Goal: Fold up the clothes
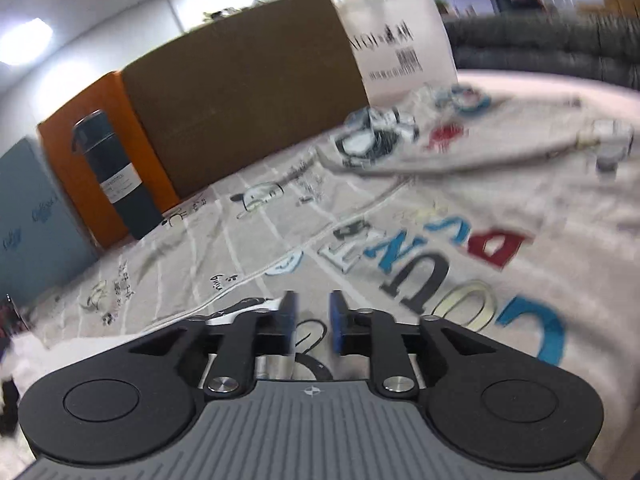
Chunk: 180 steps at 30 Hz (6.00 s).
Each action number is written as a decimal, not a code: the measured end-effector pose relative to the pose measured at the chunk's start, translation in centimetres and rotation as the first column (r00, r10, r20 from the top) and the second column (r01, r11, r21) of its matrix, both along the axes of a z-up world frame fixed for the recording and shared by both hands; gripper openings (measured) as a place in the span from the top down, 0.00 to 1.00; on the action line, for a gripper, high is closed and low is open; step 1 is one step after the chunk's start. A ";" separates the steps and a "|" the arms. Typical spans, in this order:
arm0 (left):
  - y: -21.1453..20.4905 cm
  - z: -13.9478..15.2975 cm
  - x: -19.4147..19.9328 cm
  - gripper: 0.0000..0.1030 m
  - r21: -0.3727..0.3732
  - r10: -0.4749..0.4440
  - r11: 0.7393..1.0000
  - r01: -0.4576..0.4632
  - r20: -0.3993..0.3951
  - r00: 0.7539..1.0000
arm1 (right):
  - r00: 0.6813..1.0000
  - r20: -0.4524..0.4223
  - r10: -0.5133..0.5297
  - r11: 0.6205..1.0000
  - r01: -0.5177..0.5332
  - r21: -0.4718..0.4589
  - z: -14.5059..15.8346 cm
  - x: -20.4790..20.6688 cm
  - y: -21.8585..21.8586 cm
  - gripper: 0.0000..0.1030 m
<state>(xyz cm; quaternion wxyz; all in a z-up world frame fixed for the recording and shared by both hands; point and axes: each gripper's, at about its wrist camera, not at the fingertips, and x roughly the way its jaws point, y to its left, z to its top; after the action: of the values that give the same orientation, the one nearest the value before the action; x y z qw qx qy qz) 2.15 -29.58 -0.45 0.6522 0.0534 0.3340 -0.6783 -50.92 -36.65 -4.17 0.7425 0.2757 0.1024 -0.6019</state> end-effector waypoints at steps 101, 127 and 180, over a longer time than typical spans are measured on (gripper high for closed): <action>18.9 -0.3 -5.0 0.85 -0.181 0.308 0.945 -0.272 0.218 0.926 | 0.643 -0.049 0.764 0.644 -0.759 0.094 2.7 44.6 1.9 0.95; 19.1 -2.6 -1.8 0.21 -0.032 0.403 0.915 -0.402 0.083 0.911 | 0.851 0.060 0.522 0.851 -0.524 0.019 0.4 25.8 -0.7 0.40; 18.2 -3.4 -1.6 0.68 0.004 0.384 0.920 -0.392 -0.215 0.898 | 0.730 0.505 0.462 0.752 -0.624 0.214 -1.7 24.8 -1.3 0.48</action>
<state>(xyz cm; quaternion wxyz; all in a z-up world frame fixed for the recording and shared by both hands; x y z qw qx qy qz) 0.51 -11.34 -3.90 0.7360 -0.0994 0.3920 -0.5429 -26.08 -37.96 -5.82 0.8258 0.4899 0.1284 -0.2482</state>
